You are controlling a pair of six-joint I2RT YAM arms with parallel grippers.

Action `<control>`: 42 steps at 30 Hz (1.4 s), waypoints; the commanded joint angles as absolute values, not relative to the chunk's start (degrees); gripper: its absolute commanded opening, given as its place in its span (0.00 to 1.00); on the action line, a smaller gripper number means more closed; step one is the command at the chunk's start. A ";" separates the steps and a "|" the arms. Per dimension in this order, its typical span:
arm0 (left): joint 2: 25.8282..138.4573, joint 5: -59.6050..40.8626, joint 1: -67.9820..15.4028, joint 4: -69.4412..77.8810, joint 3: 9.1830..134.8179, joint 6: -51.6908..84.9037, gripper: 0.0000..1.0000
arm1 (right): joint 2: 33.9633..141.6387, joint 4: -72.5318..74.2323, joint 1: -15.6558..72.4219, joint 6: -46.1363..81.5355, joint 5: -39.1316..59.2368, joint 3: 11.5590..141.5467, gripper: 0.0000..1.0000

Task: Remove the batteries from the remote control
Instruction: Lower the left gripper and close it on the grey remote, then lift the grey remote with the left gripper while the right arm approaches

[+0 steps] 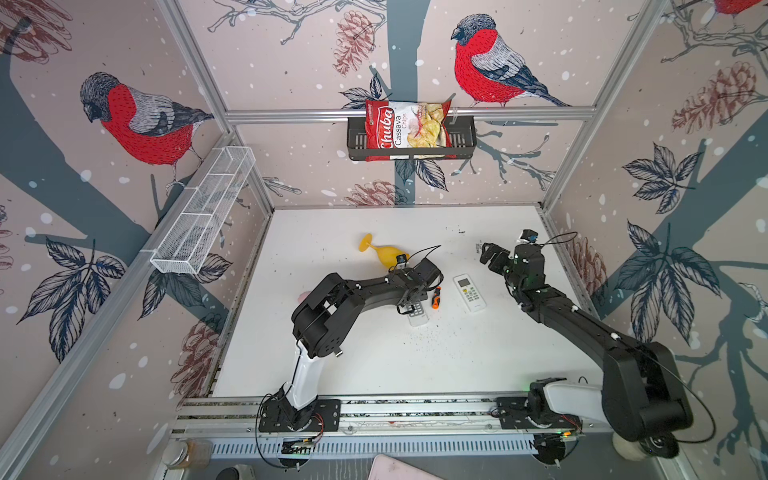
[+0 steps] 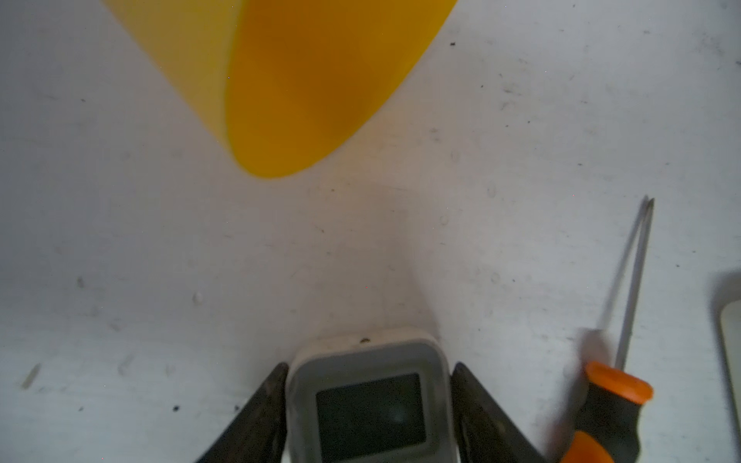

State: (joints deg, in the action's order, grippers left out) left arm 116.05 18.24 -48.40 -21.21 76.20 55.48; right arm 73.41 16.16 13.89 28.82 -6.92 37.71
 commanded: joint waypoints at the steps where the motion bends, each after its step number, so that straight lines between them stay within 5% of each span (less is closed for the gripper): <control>1: 117.06 16.56 -48.85 -22.58 77.21 54.63 0.58 | 72.95 16.58 13.97 29.12 -6.41 38.14 0.99; 18: 120.03 18.23 -50.22 -28.87 82.09 50.41 0.72 | 72.88 16.08 13.97 29.00 -6.57 38.39 1.00; 42: 119.30 19.40 -51.10 -26.99 82.41 46.99 0.44 | 72.07 16.01 13.23 29.36 -5.13 38.06 0.99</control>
